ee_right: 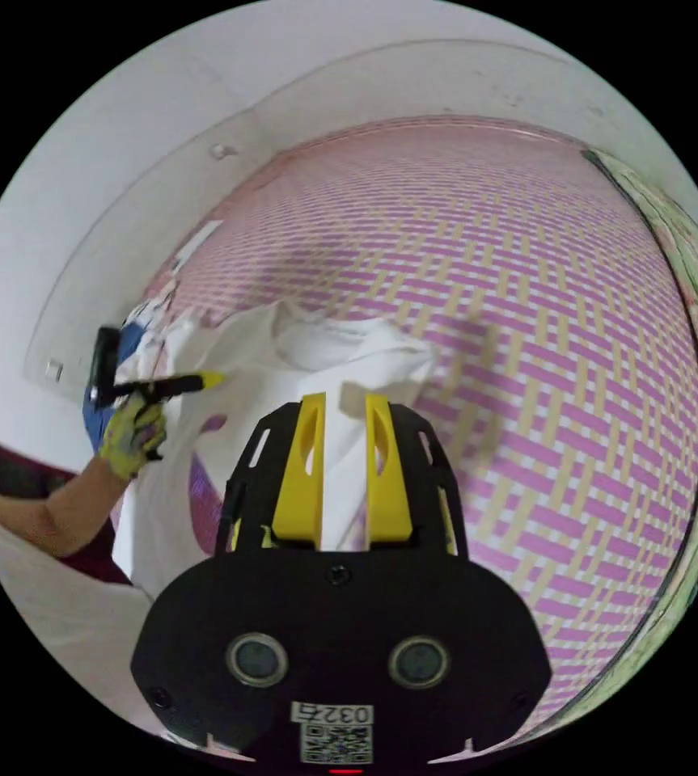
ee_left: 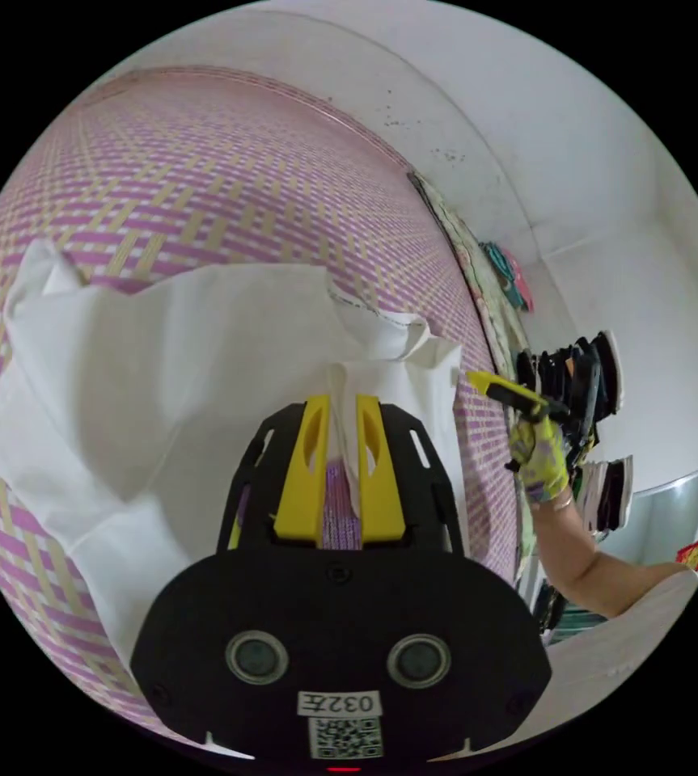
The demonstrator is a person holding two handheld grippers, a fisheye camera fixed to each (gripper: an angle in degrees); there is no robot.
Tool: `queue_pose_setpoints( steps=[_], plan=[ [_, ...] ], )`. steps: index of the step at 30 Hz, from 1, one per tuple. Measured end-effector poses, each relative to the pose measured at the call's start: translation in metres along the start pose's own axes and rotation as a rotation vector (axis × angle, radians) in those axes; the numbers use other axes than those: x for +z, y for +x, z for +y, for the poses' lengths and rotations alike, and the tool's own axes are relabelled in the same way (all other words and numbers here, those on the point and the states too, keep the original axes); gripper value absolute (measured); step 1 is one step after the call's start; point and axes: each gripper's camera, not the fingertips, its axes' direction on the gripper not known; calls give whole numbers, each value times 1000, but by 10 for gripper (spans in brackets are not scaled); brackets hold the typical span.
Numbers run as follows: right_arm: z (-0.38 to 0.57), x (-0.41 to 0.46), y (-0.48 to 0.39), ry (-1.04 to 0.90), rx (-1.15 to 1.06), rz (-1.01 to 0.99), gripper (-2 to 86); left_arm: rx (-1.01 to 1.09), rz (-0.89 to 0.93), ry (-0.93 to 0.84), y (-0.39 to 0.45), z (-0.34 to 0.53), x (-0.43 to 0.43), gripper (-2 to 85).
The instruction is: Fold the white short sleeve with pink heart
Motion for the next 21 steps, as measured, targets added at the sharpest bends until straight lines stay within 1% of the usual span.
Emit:
queue_pose_setpoints(
  steps=[2,3,4,5,6,8,9,10,11,12,13,15,17,19,21],
  plan=[
    [42,10,-61,-26,-180,-27,81,-46,55,7,-22,14,-3,33],
    [53,13,-77,-32,-223,-24,82,-53,68,1,-25,15,-1,36],
    [70,22,-107,-44,-303,-8,85,-48,101,-5,-25,14,2,42],
    [84,29,-134,-42,-370,21,88,-34,94,-8,-21,11,6,47],
    [89,32,-146,-40,-396,35,90,-22,72,-11,-18,9,8,51],
    [101,44,-181,-52,-475,37,96,35,-65,-23,-4,1,17,59],
    [102,46,-188,-57,-489,41,95,49,-101,-28,-1,-1,20,59],
    [106,54,-200,-78,-517,87,91,64,-146,-35,2,-2,24,50],
    [108,63,-208,-115,-533,144,69,82,-141,-32,5,-1,25,33],
    [109,67,-210,-131,-537,163,58,93,-134,-35,5,0,25,21],
    [112,67,-213,-136,-546,165,26,105,-154,-60,6,2,25,4],
    [118,51,-217,-76,-553,148,5,108,-167,-75,6,9,17,-7],
    [128,23,-218,3,-544,108,3,97,-132,-1,3,26,-9,-11],
    [135,10,-215,38,-535,43,13,60,-124,30,-6,37,-22,-11],
    [140,13,-212,4,-541,-30,49,10,-143,25,-19,45,-21,-11]
  ],
)
